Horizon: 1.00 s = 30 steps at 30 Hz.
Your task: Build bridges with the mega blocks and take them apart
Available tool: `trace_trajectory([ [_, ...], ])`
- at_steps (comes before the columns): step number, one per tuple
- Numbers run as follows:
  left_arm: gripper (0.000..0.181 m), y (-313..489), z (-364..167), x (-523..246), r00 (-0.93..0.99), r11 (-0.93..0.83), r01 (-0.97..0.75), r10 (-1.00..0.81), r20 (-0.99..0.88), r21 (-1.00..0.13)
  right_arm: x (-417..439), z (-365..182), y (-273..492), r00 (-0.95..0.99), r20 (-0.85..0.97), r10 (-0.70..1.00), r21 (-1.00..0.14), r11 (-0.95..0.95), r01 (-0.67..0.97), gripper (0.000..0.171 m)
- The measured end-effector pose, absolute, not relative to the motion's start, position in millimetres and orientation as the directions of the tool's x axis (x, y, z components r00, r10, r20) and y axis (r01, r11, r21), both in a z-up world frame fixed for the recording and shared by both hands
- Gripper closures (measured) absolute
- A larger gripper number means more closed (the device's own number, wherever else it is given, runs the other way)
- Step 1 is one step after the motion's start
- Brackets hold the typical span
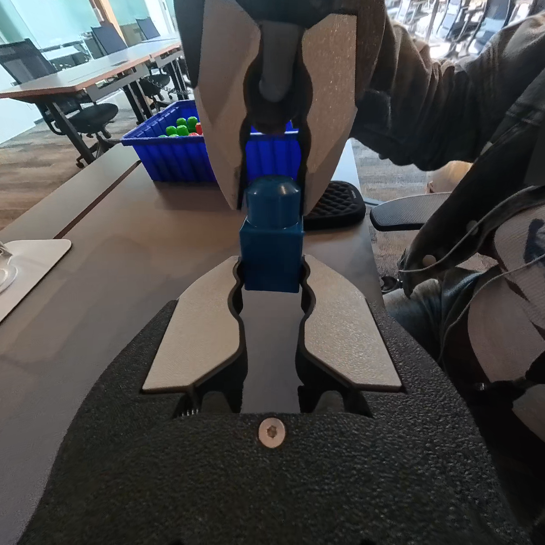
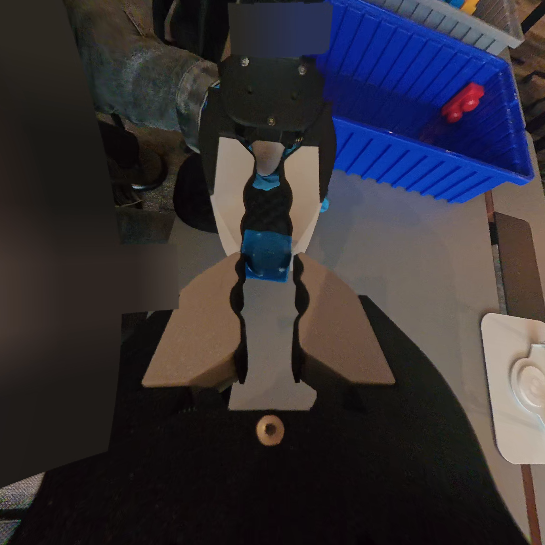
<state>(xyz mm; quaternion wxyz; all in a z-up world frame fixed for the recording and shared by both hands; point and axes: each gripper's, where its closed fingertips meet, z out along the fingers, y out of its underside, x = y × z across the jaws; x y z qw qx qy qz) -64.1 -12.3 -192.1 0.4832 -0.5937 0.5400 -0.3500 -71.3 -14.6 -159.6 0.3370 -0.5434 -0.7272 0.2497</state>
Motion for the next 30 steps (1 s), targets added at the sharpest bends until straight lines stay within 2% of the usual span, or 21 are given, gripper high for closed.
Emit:
trace_trajectory([
  [11,0.144,-12.4,-202.0,-52.0,0.181,0.041,-0.288,-0.979,-0.096,-0.957,-61.5,-169.4,-15.3,-0.231,0.167,0.959,-0.604,0.284,0.744,0.143],
  [13,0.120,-6.9,-211.2,-57.1,0.209,0.020,-0.353,-0.973,-0.100,-0.935,-56.4,-176.4,-5.0,-0.211,0.190,0.959,-0.554,0.282,0.783,0.143],
  [15,0.110,-1.4,-217.7,-66.8,0.242,0.014,-0.407,-0.963,-0.122,-0.913,-51.9,-185.1,2.6,-0.194,0.182,0.964,-0.528,0.262,0.807,0.143],
  [30,0.117,12.8,-185.0,-141.1,0.428,0.012,-0.380,-0.884,-0.187,-0.925,-13.0,-276.3,46.6,-0.110,0.076,0.991,-0.416,0.131,0.900,0.143],
])
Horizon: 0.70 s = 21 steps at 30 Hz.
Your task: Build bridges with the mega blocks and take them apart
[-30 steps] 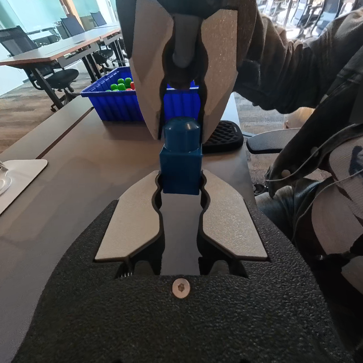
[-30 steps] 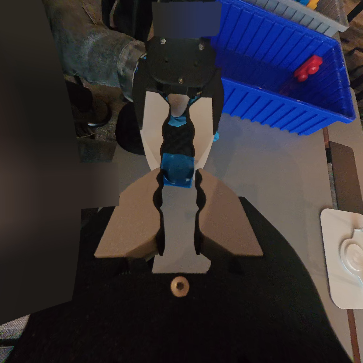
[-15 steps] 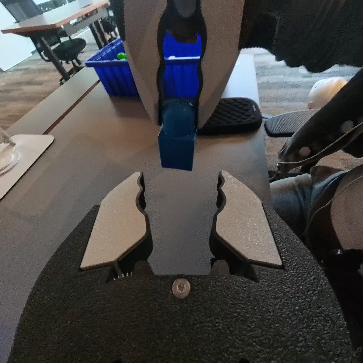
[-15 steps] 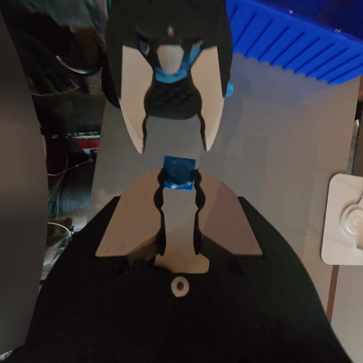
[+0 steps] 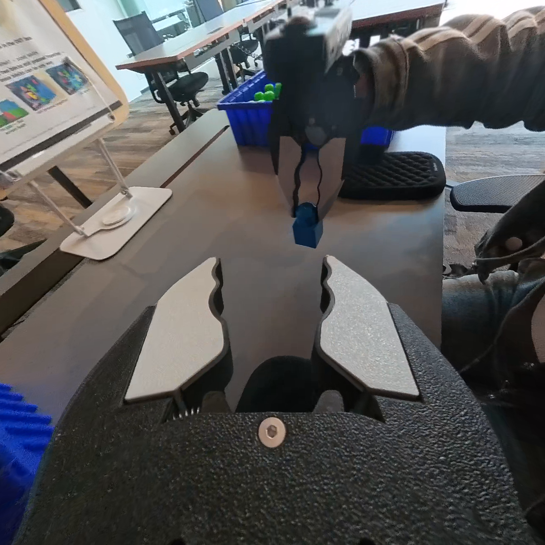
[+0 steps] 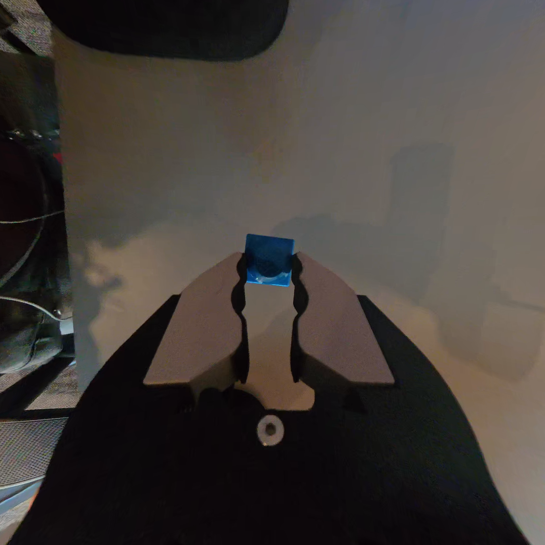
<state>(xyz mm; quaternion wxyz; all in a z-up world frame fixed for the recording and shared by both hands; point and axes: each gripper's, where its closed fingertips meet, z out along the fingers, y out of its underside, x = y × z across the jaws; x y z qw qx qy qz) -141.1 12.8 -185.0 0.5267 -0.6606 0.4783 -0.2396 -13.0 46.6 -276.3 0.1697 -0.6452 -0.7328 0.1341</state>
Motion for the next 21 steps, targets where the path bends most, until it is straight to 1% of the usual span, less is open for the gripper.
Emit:
trace_trajectory([
  [3,0.118,14.1,-182.3,-152.1,0.452,0.007,-0.382,-0.871,-0.193,-0.924,-7.4,-286.7,49.2,-0.104,0.060,0.993,-0.399,0.119,0.909,0.143],
  [9,0.119,16.5,-175.9,-166.3,0.496,0.005,-0.367,-0.845,-0.200,-0.930,-3.5,-296.9,50.2,-0.105,0.043,0.994,-0.404,0.114,0.908,0.143],
  [21,0.120,14.4,-177.4,-170.0,0.493,0.001,-0.382,-0.845,-0.206,-0.924,1.7,-304.5,50.8,-0.089,0.008,0.996,-0.424,0.084,0.902,0.142],
])
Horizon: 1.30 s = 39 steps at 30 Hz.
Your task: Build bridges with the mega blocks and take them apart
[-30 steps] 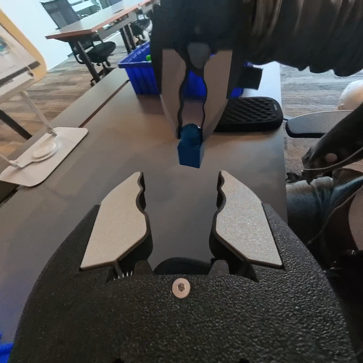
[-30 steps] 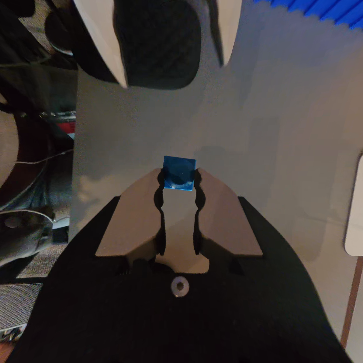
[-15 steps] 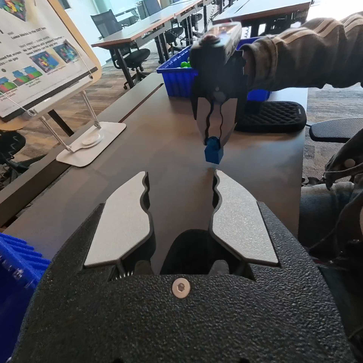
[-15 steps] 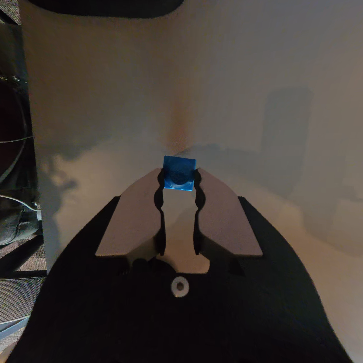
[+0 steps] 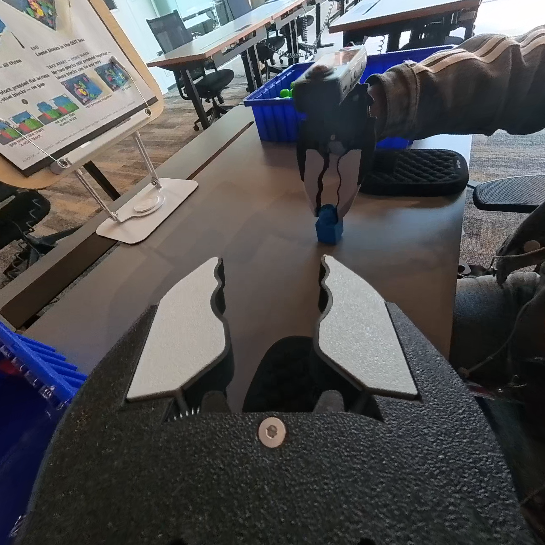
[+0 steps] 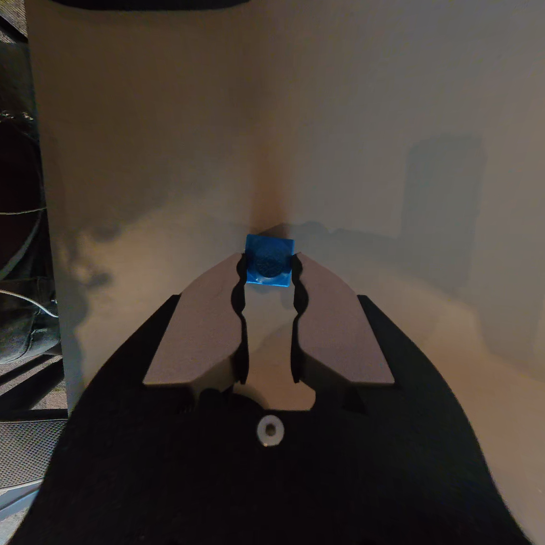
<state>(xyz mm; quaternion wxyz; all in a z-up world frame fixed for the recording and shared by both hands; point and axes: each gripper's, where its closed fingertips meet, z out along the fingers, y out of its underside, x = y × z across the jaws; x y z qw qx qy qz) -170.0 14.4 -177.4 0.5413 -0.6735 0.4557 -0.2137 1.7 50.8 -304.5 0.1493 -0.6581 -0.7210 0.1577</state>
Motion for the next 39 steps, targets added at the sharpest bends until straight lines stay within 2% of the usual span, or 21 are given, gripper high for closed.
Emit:
trace_trajectory([
  [8,0.121,13.9,-176.6,-171.6,0.495,-0.002,-0.390,-0.844,-0.208,-0.921,3.0,-304.1,50.1,-0.095,0.004,0.995,-0.438,0.087,0.895,0.139],
  [13,0.120,13.1,-176.6,-173.8,0.490,0.000,-0.409,-0.844,-0.219,-0.913,1.6,-298.7,49.1,-0.091,0.005,0.996,-0.460,0.083,0.884,0.129],
  [16,0.120,15.2,-172.9,-182.1,0.496,-0.003,-0.415,-0.839,-0.224,-0.910,-0.7,-286.3,48.7,-0.066,0.020,0.998,-0.501,0.067,0.863,0.118],
  [20,0.120,25.1,-165.3,-207.8,0.526,-0.025,-0.427,-0.820,-0.225,-0.904,-1.8,-260.5,43.5,-0.034,0.045,0.998,-0.582,0.054,0.811,0.114],
  [29,0.122,90.0,-163.8,-314.5,0.648,-0.164,-0.536,-0.708,-0.279,-0.828,10.1,-202.5,26.7,0.039,0.163,0.986,-0.718,0.091,0.690,0.115],
  [39,0.120,181.9,-191.2,-364.8,0.586,-0.162,-0.565,-0.769,-0.255,-0.809,23.3,-178.6,20.7,0.121,0.230,0.966,-0.710,0.082,0.700,0.115],
])
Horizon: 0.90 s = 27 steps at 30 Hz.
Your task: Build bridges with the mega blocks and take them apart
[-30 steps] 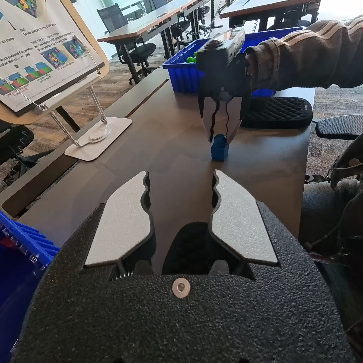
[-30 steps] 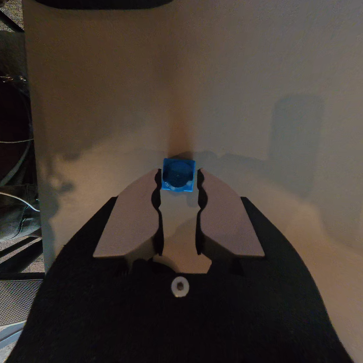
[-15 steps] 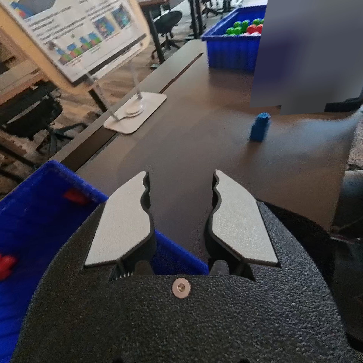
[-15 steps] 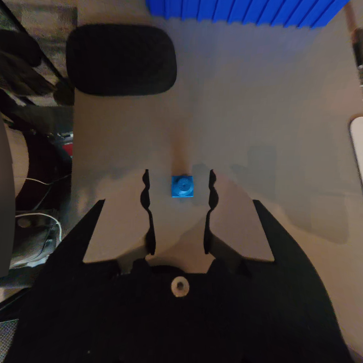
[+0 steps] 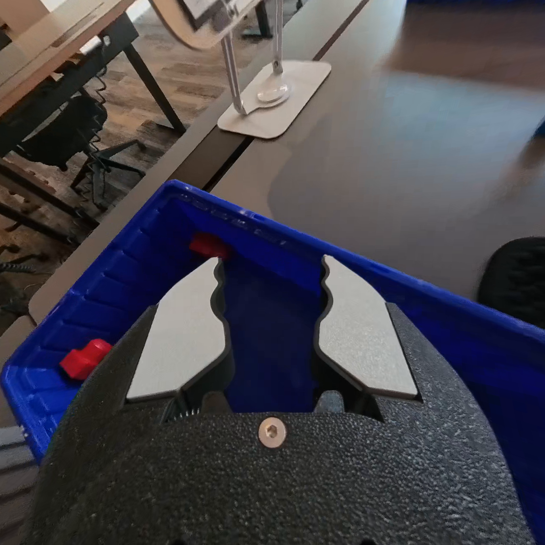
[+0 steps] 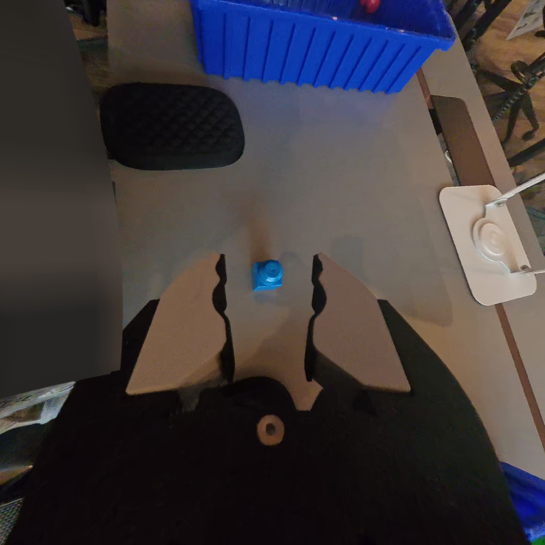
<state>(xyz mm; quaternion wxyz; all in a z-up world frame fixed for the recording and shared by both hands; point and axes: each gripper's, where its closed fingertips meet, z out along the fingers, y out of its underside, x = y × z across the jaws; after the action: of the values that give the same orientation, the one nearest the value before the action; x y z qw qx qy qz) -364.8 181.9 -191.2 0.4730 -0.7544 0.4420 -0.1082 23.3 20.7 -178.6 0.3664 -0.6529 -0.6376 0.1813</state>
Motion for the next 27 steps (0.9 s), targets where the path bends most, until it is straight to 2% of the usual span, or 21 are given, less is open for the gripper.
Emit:
trace_trajectory([
  [8,0.128,252.7,-236.4,-373.8,0.418,-0.075,-0.692,-0.852,-0.314,-0.718,18.1,-165.2,21.8,0.217,0.249,0.944,-0.708,0.025,0.706,0.116],
  [13,0.122,289.1,-263.3,-378.8,0.351,-0.072,-0.760,-0.882,-0.315,-0.646,13.6,-160.8,23.3,0.267,0.268,0.926,-0.700,-0.003,0.715,0.117],
  [22,0.125,322.9,-302.4,-372.0,0.157,0.057,-0.864,-0.913,-0.376,-0.500,4.1,-155.2,26.6,0.299,0.253,0.920,-0.701,-0.039,0.712,0.119],
  [27,0.127,327.6,-308.5,-365.2,0.091,0.104,-0.873,-0.925,-0.369,-0.476,2.9,-155.4,28.4,0.309,0.250,0.918,-0.699,-0.050,0.714,0.120],
])
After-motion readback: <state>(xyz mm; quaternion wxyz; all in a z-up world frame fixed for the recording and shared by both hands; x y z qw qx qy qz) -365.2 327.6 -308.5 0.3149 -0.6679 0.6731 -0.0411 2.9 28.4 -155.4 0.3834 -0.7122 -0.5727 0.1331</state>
